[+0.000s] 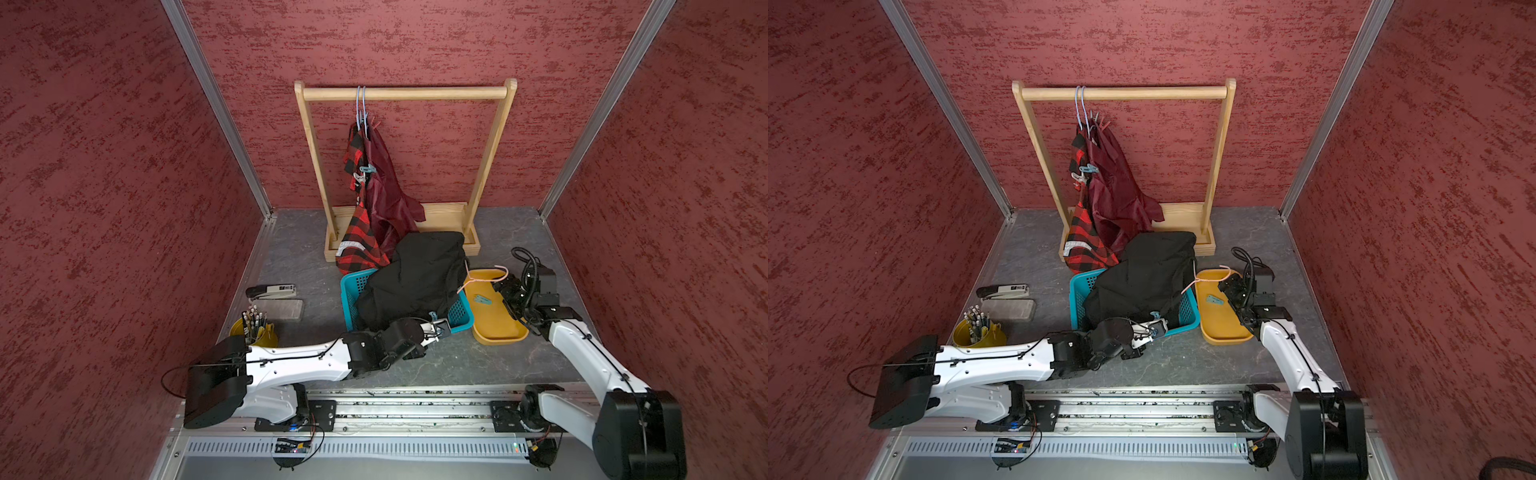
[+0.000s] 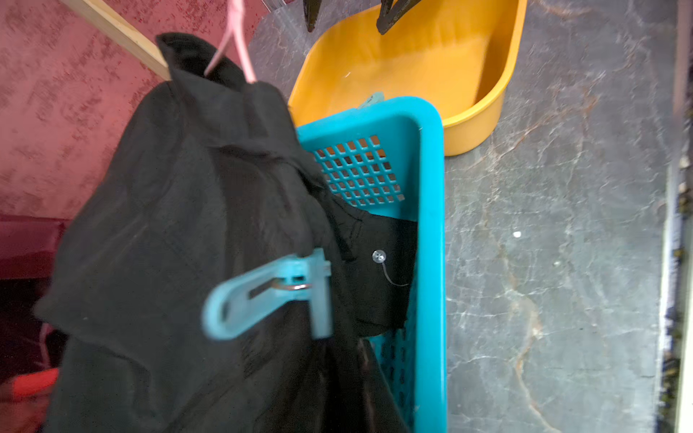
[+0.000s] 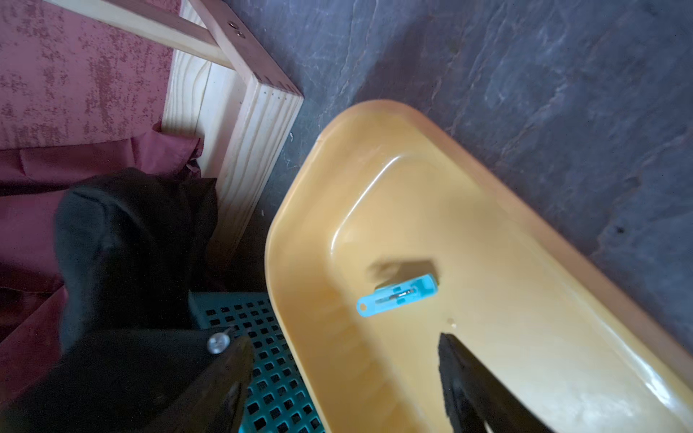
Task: Remove the clothespins securing long-sleeve shirts to the hanger
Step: Place the clamp in the storage box, then place the hanger in the bin.
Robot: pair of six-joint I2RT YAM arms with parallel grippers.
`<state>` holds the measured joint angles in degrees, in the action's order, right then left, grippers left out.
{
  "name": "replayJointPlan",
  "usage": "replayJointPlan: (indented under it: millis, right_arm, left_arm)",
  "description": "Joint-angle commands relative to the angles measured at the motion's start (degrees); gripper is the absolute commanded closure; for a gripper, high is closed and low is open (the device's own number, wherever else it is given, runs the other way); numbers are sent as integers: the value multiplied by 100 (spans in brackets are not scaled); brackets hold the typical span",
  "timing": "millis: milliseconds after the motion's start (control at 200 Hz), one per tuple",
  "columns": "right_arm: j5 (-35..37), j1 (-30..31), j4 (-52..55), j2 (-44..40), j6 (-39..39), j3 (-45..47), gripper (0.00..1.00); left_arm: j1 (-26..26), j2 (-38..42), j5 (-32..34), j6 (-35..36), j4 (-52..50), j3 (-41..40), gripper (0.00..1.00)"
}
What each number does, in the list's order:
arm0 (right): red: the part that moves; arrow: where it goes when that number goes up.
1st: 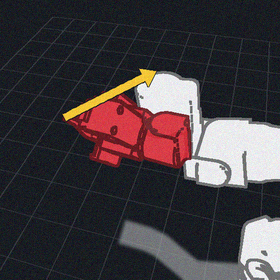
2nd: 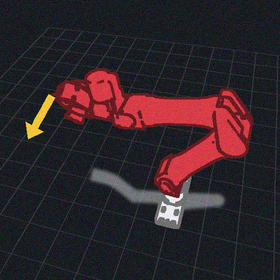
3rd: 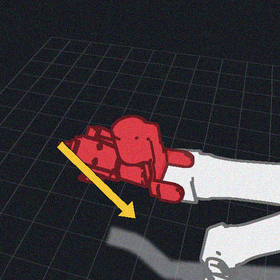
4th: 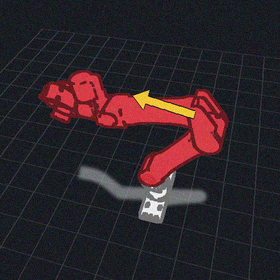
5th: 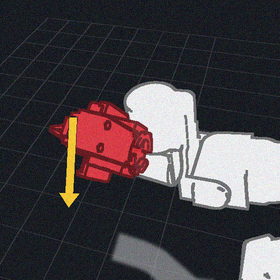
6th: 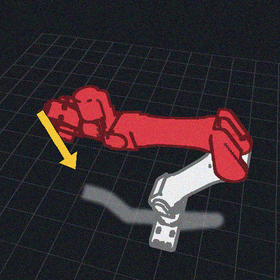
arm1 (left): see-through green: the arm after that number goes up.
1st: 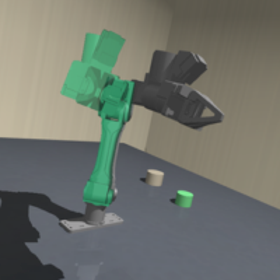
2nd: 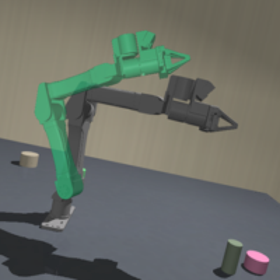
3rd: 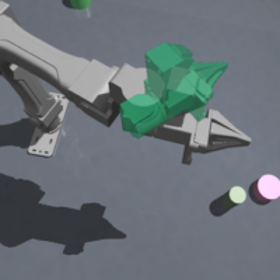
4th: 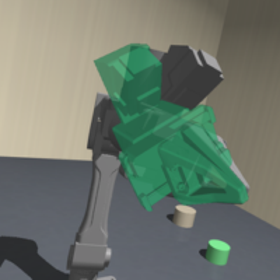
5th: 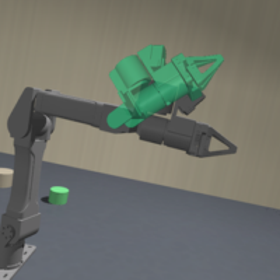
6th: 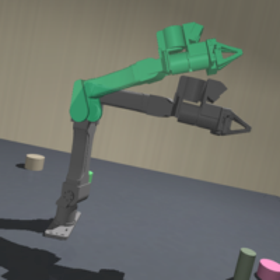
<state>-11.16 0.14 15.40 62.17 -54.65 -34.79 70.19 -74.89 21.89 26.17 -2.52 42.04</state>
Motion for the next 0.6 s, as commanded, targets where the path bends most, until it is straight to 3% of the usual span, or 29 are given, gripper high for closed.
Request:
replayJointPlan:
  millis: [0, 165, 351, 596]
  right_arm:
    - [298, -25, 533, -234, -151, -427, 15]
    - [605, -64, 1250, -405, -122, -837, 11]
    - [1728, -113, 2184, -686, 57, -1348, 3]
    - [1528, -123, 2171, -688, 136, -1389, 2]
  left_arm:
    - [-9, -10, -209, -91, 117, 131, 73]
    - [-23, -49, -237, -195, 125, 126, 62]
    - [-40, -28, -312, -291, 175, 121, 56]
    - [-84, 15, -417, -376, 222, 139, 53]
